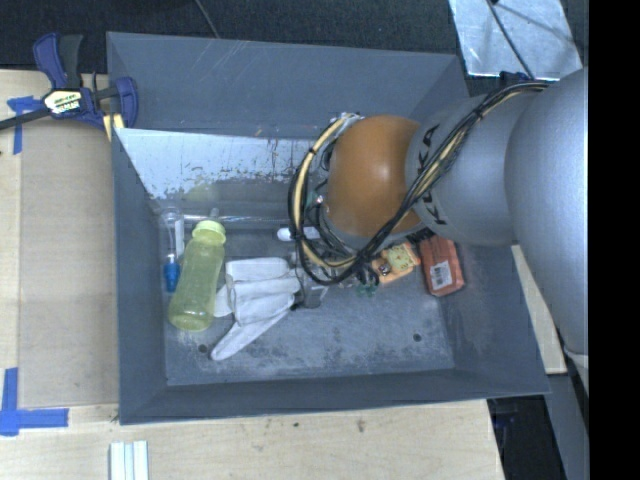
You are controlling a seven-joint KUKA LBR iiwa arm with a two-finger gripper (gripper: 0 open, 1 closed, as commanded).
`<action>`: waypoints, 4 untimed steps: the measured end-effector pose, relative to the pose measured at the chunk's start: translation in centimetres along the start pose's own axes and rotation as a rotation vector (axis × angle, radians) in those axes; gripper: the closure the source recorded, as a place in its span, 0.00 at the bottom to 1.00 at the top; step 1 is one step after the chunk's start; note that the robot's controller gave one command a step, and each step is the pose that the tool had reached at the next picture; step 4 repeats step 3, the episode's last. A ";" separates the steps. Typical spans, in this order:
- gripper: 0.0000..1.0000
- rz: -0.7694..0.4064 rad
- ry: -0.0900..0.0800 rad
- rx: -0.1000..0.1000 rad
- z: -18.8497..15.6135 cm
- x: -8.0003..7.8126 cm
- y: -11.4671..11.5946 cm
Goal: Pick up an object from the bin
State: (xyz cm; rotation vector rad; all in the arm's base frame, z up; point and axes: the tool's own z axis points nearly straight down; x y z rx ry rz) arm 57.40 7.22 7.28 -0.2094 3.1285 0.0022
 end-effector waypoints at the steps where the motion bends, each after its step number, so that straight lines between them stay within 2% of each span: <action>1: 1.00 -0.005 0.011 0.001 -3.9 0.5 -0.3; 2: 1.00 -0.013 -0.005 0.002 -6.8 -0.8 0.4; 3: 1.00 -0.009 0.003 0.002 -17.5 -2.7 -2.3; 4: 1.00 -0.009 0.003 0.002 -17.5 -2.7 -2.3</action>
Offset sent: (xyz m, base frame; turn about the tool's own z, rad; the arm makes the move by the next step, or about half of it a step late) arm 0.0177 0.0268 0.0198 -0.0283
